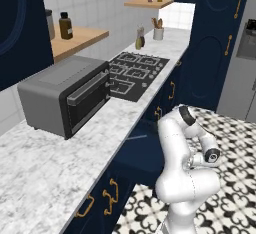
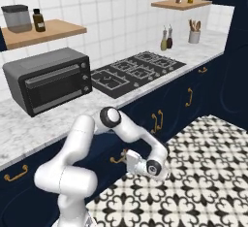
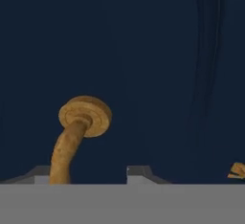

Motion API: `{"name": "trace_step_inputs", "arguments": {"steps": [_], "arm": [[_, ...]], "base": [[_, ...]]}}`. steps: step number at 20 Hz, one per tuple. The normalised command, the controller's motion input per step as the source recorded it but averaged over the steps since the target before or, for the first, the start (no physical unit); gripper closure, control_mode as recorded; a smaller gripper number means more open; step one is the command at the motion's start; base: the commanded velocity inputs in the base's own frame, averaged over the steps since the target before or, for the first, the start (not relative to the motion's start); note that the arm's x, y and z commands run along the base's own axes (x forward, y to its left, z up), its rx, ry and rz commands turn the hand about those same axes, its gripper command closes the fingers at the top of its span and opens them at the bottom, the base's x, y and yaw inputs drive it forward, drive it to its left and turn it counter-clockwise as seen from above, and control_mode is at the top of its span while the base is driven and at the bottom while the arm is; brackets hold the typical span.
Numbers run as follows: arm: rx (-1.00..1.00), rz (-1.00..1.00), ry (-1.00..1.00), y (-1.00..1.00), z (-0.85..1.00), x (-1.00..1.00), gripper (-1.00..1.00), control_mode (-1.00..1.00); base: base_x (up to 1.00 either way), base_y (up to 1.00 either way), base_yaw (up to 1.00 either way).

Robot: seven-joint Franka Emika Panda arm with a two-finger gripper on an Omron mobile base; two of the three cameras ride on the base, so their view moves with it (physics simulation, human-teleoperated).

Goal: Take a straw from the drawer in front and place it inside the glass cup on the dining counter.

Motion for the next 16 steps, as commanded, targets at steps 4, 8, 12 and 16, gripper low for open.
{"name": "trace_step_inputs", "arguments": {"steps": [4,8,12,16], "arm": [[-0.98,-0.19,0.34,0.00,-0.21,-0.38,1.00,-1.00],[-0.89,-0.23,0.23,-0.02,-0.10,-0.48,1.00,-1.00],[-0.86,-0.25,0.19,0.00,-0.01,-0.34,1.00,-1.00],[-0.73,-0.30,0.13,0.01,0.00,-0.38,1.00,-1.00]], "base": [[0.00,0.00,0.00],[0.00,0.00,0.00],[0.00,0.00,0.00],[0.00,0.00,0.00]]}}
